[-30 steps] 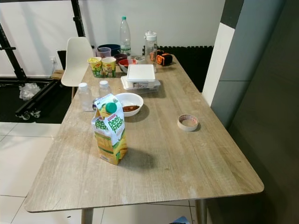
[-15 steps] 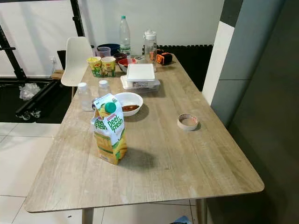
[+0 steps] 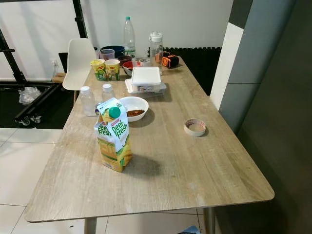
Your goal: Restocking fridge
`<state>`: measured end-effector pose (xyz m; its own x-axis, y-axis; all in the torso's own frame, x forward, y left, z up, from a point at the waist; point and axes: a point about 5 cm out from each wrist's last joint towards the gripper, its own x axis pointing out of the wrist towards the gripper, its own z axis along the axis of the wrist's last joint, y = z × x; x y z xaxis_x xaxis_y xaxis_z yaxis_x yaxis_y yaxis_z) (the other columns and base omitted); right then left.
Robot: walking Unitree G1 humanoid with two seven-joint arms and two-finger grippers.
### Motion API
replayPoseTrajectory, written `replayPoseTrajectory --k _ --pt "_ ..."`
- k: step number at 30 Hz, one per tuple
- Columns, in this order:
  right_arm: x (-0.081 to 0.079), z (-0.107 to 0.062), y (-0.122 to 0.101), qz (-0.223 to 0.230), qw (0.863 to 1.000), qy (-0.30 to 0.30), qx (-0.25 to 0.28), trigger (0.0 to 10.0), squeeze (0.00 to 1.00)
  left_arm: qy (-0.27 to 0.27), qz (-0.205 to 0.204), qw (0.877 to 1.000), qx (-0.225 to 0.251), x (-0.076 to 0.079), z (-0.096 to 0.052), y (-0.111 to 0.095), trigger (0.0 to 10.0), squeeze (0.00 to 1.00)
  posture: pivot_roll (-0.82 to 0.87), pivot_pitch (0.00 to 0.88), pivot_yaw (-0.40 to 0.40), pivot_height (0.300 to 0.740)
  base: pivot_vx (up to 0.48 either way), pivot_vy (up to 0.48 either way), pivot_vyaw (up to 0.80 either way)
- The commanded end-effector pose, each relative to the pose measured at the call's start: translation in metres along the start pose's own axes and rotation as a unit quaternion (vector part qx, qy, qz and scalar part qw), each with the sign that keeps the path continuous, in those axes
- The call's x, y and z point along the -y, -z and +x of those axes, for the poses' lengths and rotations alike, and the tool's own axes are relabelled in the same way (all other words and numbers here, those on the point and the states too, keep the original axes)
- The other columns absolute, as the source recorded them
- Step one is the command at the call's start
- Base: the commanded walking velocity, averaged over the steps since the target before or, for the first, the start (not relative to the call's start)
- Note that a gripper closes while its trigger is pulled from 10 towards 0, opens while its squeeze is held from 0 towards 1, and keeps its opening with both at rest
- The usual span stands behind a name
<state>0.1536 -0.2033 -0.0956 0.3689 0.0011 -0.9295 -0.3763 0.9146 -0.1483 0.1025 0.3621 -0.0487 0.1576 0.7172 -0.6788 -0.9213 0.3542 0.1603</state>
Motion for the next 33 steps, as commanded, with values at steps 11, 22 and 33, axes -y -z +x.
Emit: replayPoseTrajectory --k 11,22,33 --pt "0.001 -0.001 0.007 0.013 1.000 0.004 -0.010 10.0 0.00 0.012 -0.202 0.944 0.261 -0.013 -0.009 -0.174 10.0 0.00 -0.04 0.000 0.005 0.740 0.000 0.000 0.00" --pt "0.001 -0.001 0.008 0.015 1.000 0.003 -0.011 10.0 0.00 0.334 -0.235 0.788 0.460 0.053 -0.088 -0.289 10.0 0.00 -0.04 0.000 0.005 0.740 0.000 0.000 0.00" --pt "0.001 -0.001 0.008 0.016 1.000 0.003 -0.011 10.0 0.00 0.676 -0.010 0.570 0.467 0.150 -0.192 -0.266 10.0 0.00 -0.04 0.000 0.007 0.740 0.000 0.000 0.00"
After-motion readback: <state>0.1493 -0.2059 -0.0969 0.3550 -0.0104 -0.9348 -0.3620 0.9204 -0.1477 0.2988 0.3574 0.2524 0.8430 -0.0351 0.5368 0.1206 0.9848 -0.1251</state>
